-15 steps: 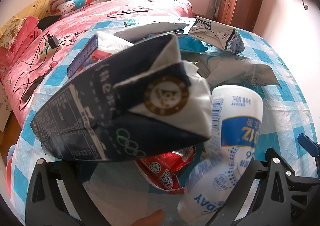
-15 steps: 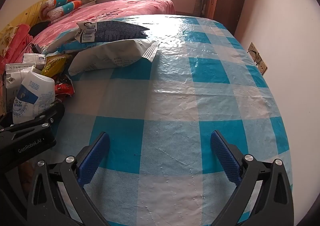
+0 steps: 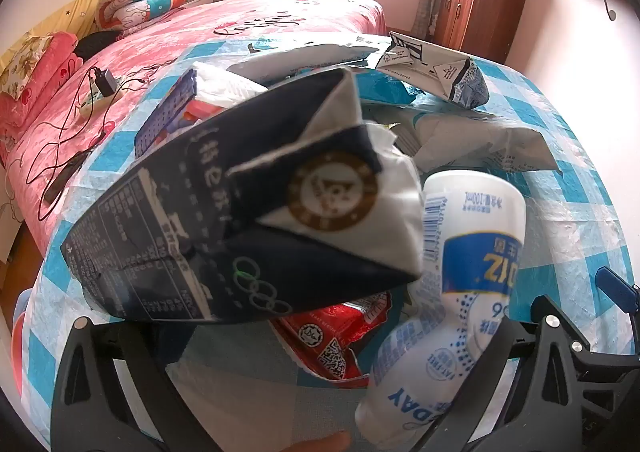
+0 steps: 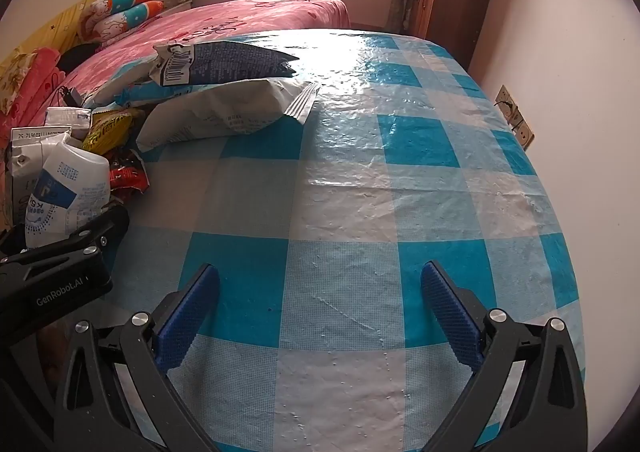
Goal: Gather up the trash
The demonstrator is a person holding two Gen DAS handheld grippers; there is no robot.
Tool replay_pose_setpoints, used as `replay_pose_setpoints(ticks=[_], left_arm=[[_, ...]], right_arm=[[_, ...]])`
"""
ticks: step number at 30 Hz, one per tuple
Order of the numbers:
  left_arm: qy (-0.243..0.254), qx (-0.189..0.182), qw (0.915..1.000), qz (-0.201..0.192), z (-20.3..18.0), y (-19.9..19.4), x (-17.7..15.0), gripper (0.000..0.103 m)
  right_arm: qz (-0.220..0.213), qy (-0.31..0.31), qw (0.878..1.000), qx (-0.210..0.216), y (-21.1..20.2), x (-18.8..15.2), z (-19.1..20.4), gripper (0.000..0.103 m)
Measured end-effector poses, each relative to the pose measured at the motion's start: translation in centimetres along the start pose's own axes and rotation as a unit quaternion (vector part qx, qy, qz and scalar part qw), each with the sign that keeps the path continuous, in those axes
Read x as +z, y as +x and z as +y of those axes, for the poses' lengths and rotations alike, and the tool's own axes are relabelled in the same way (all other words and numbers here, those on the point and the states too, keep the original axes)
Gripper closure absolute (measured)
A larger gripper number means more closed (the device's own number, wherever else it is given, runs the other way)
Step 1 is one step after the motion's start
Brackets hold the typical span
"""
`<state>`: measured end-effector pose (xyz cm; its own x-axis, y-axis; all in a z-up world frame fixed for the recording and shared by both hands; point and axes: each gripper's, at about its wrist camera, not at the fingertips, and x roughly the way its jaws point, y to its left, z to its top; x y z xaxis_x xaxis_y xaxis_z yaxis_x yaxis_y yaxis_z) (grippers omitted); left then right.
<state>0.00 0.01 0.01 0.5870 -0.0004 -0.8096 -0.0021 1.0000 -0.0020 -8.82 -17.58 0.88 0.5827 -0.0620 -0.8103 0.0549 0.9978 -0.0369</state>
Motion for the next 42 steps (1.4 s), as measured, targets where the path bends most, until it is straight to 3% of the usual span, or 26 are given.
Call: replay_pose_setpoints(ticks=[28,36,42], left_arm=[[-0.003,0.004,1.0000,0.000,0.0,0.0,-0.1,0.003],[0.005,-0.017,0.9998,-0.003,0.3,-1.3,-0.9,0.004],[0.020,-0.039,0.9989,-0.019,0.3,-3.2,-2.5,0.004]], right_arm=[[0.001,0.001,1.000,-0.002,0.1,0.1,0.0,0.004],[-0.002,-0.001,1.000,0.008,-1.3,-1.7,0.3,0.004],[-0.035,-0.001,0.999,-0.001,-4.2,-3.4,0.8,0.004]])
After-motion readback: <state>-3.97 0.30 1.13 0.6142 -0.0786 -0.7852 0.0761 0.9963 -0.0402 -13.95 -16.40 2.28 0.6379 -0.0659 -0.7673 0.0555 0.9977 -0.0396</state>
